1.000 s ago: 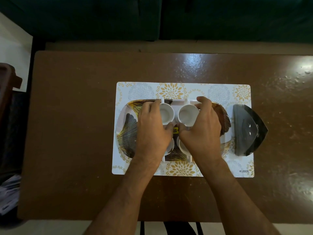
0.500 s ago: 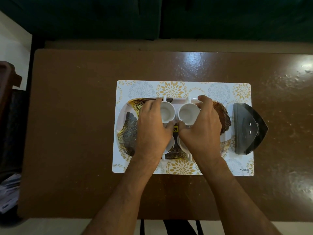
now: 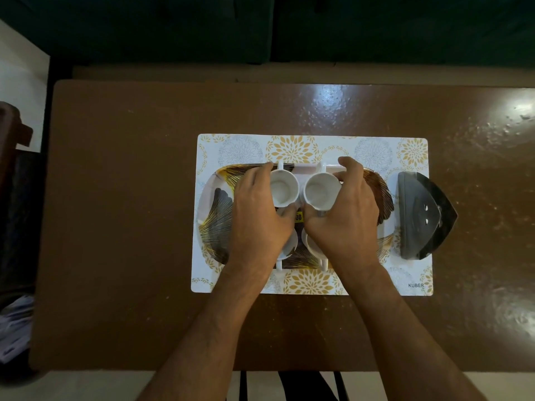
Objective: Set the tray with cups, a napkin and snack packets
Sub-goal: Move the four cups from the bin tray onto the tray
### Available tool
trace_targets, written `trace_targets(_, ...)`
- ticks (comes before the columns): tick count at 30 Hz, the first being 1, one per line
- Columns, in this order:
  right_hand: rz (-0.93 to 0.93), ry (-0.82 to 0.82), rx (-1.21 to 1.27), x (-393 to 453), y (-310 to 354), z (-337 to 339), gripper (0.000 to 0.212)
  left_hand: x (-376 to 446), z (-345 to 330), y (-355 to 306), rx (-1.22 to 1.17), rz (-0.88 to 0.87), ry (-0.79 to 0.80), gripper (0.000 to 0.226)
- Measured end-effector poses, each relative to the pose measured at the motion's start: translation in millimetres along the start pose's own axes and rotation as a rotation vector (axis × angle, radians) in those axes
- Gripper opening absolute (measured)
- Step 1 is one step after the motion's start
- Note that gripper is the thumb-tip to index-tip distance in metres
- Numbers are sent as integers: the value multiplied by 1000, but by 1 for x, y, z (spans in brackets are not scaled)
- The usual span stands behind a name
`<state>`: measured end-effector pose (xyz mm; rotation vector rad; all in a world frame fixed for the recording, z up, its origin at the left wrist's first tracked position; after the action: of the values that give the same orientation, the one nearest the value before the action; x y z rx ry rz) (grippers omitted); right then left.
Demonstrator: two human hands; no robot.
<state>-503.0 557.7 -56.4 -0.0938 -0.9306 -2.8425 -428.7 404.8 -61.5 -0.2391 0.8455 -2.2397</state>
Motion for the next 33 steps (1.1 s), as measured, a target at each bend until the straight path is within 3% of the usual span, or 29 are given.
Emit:
trace_targets(4, -27, -27, 16, -9, 1, 14, 93, -12, 11, 3, -33, 15, -62, 70)
trace_targets(9, -52, -47, 22, -37, -7, 28, 79, -41, 22, 15, -51, 46, -115, 66)
trace_targets(20, -77, -6, -28, -82, -23, 23, 67, -83, 5, 36, 5, 99, 11, 65)
trace_targets(33, -37, -44, -46, -71, -19, 21, 56, -74, 2, 30, -51, 90, -7, 61)
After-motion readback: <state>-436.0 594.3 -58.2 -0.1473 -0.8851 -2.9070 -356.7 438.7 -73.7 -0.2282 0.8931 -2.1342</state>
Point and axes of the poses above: each hand's wrist, its own x-axis towards the middle knuckle, its own z-axis out of the back of the hand, y = z × x, the point moved 10 cm from there along x, towards the middle knuckle, and after that the axes turned 13 degrees about -y, right-handed, at the moved point
